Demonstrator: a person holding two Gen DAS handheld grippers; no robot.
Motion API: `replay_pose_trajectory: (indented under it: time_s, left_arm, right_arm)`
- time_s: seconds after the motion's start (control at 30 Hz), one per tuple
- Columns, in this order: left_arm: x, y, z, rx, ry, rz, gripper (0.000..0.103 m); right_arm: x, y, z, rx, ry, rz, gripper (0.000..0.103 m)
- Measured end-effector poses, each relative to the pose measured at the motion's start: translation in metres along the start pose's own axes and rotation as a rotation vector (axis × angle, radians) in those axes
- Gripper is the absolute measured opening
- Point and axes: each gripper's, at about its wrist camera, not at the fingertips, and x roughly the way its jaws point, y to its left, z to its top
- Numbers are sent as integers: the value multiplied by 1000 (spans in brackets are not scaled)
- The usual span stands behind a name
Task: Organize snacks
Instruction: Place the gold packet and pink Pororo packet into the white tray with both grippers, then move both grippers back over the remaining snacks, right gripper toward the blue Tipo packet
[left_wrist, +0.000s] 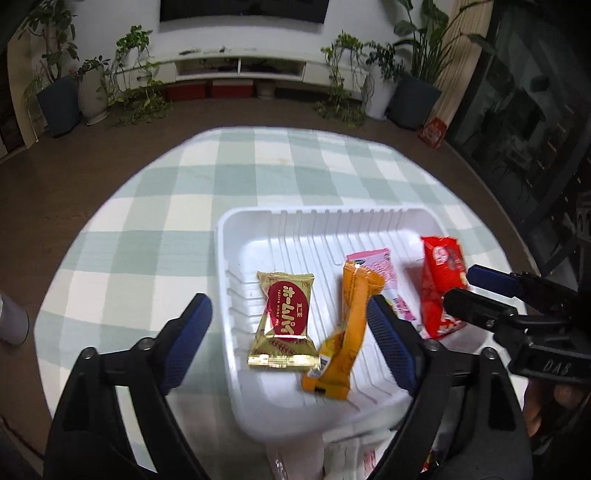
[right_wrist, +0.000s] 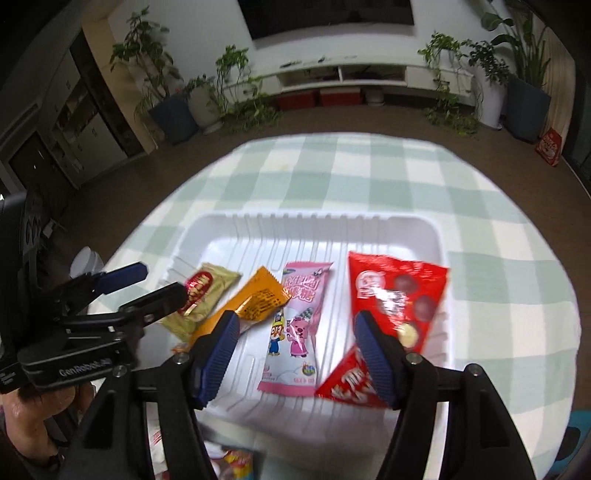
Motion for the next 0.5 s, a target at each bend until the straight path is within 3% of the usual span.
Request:
replay_pose_trajectory:
  time_s: [0.1, 0.17, 0.27, 0.43, 0.5]
  left_arm:
    - [-40, 4, -15, -22, -65, -19, 102]
    - [-67, 4, -35, -18, -122, -35, 102]
    - [-94, 0, -74, -5, -157, -41, 102]
    - [-114, -11, -145, -28, -172, -65, 102]
    - [-113, -9, -170, -102, -116, -98, 102]
  right_arm:
    - [-38, -8, -11, 34, -74, 47, 81]
    - [-62, -14, -25, 69, -125, 84, 89]
    - [-93, -25, -59, 146, -184, 123, 93]
    - [-119, -40, -132, 315, -256, 167, 98]
    - [-119, -41, -158, 366, -242, 177, 98]
